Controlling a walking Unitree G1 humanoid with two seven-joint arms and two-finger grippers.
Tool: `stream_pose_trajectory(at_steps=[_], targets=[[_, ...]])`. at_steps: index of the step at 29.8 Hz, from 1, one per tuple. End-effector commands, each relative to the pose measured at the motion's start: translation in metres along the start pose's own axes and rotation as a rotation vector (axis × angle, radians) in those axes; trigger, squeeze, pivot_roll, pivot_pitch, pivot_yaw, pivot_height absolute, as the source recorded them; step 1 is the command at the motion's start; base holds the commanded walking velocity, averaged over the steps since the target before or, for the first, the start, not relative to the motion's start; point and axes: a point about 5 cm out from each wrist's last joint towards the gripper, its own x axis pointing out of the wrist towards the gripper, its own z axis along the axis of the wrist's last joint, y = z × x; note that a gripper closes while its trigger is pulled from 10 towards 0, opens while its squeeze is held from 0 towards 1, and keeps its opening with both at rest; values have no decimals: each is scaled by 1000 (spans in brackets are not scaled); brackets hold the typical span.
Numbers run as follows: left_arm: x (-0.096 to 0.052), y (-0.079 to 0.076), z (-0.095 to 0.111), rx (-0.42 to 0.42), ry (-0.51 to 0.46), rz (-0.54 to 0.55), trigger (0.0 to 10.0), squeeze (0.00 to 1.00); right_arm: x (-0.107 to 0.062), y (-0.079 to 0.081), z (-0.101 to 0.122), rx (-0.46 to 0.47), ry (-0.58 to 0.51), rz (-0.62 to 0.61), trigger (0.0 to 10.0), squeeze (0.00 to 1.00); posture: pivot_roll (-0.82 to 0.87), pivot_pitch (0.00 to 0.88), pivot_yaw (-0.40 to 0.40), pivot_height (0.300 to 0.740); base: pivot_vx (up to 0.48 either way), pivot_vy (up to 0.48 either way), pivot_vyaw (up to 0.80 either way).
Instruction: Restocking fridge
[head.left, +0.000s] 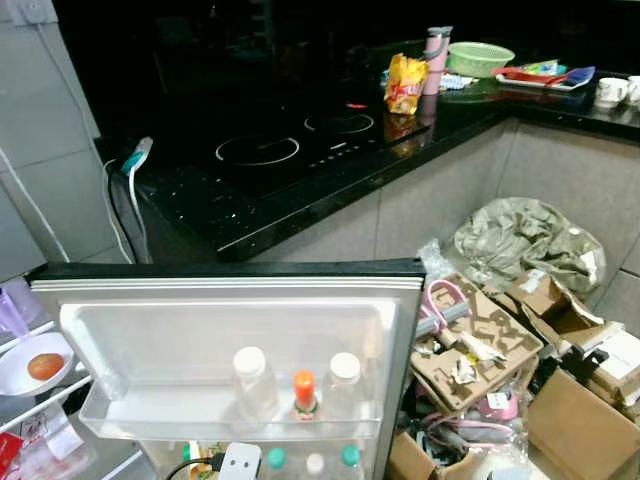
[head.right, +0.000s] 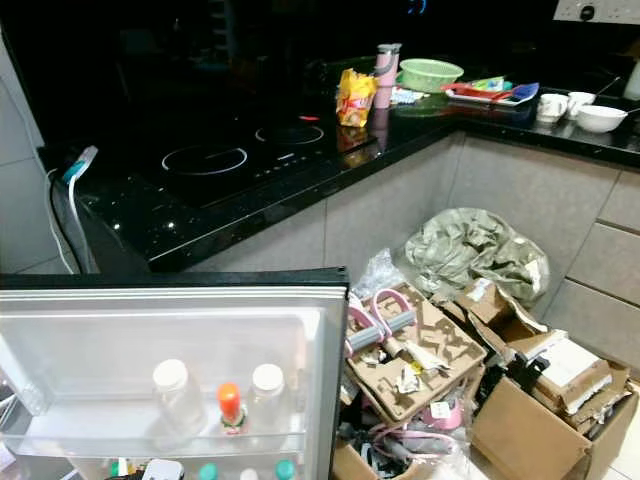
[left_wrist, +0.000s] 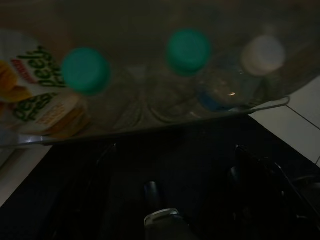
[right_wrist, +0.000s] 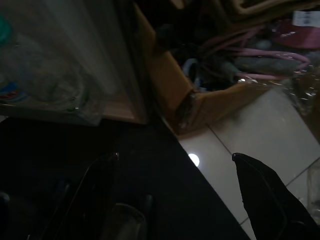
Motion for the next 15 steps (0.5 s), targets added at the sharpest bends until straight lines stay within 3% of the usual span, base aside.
stream_pose_trajectory(at_steps=[1,15], targets=[[-3,6,-5,35,19,6,10000,0,0,2,0,16,-7,5,10000,0,-68,80,20,740,0,0,0],[-3,11,-2,46,28,17,10000,0,0,-8,8,55,-14,18,10000,0,-68,84,25,740,0,0,0]])
